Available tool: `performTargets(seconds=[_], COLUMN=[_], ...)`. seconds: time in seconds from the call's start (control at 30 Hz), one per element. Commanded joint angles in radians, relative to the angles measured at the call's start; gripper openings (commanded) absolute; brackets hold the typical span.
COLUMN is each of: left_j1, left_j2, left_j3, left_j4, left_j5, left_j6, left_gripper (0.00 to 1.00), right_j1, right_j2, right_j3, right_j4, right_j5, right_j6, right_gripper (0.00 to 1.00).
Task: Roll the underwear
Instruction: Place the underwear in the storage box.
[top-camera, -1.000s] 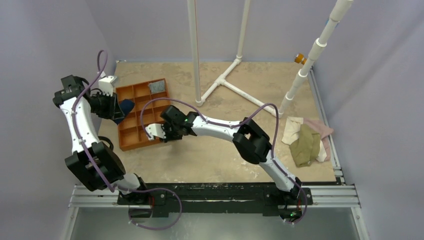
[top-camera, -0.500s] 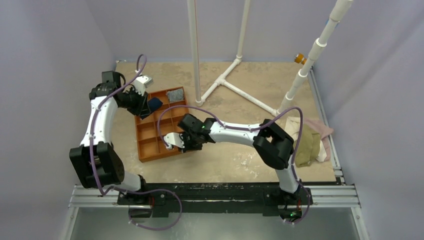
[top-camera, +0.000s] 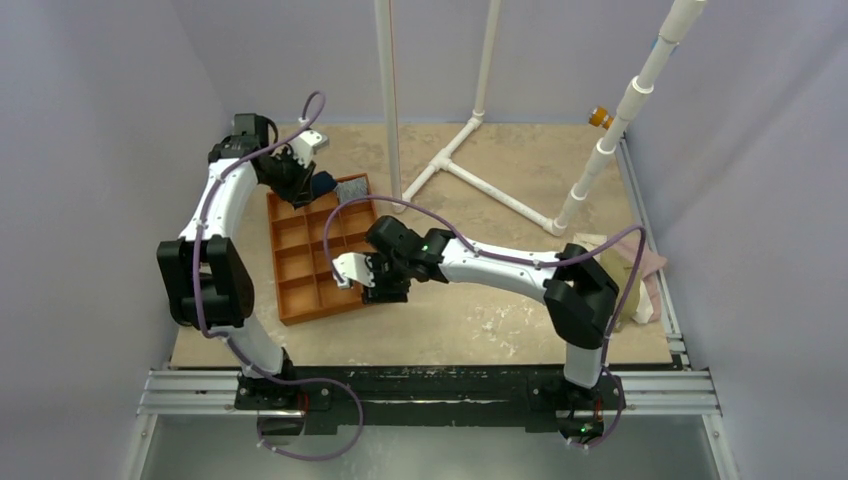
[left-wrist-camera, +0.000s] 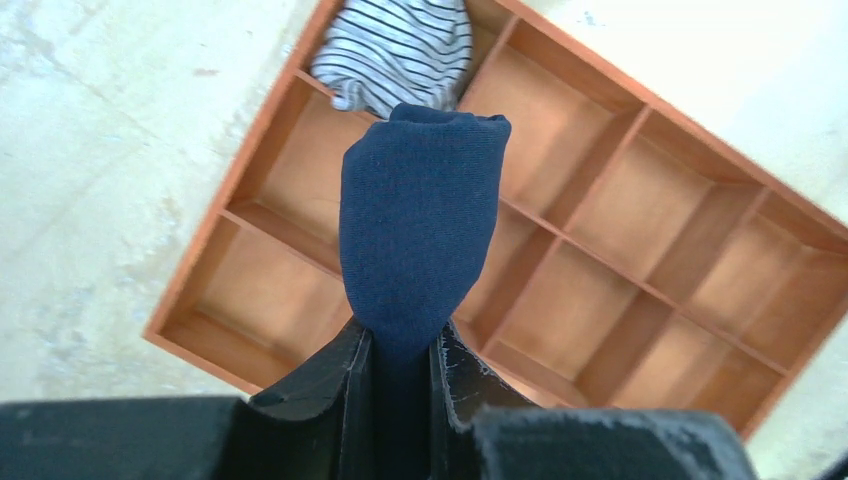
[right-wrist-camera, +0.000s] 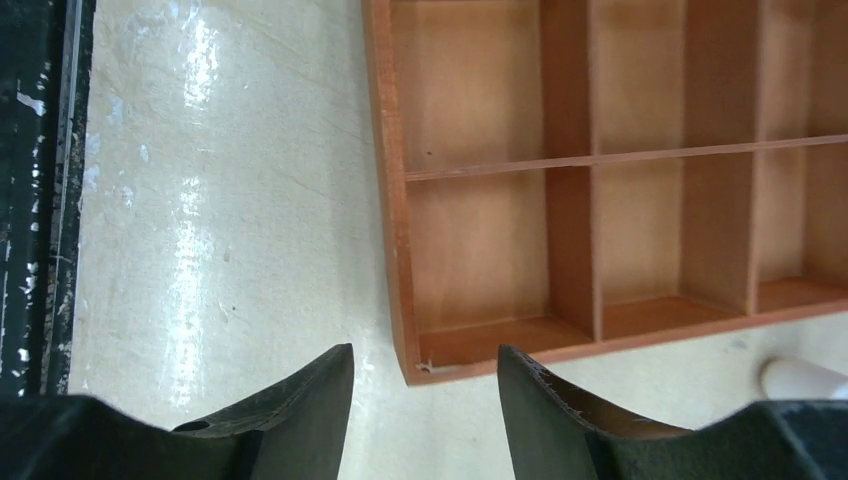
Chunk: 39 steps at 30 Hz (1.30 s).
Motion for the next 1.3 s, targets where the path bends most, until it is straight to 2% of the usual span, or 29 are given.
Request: performTargets(seconds=[0.0,0.2,0.57,0.77,1.07,1.27], left_j1=[-0.006,-0.027,-0.048,-0.068,-0.073,-0.105], left_j2=[0.061,0.158,0.293,0.350,0.369,0.358], left_j3=[0.069,0.089,0.148,0.212,0.212,0.231], left_j4=[0.044,0.097,0.175,0.123,0.075,0.023], left_j5=[-0.060,-0.145,-0.234,-0.288,-0.270,-0.260], left_j6=[0.111,0.176,0.166,0.113,0.054,-0.045], left_gripper=[0.00,0.00,0.00,0.00,0.00,0.00], right_j1=[-0.021,-0.055,-0.111,-0.134,-0.147,-0.151], right_j2=[-0.087,-0.131,-0.166,-0.176,-0.181,-0.177], right_j3=[-0.011,-0.047,-0.115,-0.128,-0.141,-0.149], right_j4=[-0.024,-0.039,-0.040,-0.046,-0.043,-0.038], right_j5=[0.029,0.033,0.017,0.021,0.021,0.021], right_j6=[0.017,0.034,0.063,0.064,0.066,0.070], right_gripper=[0.54,0.54,0.53,0.53,0.53,0.53])
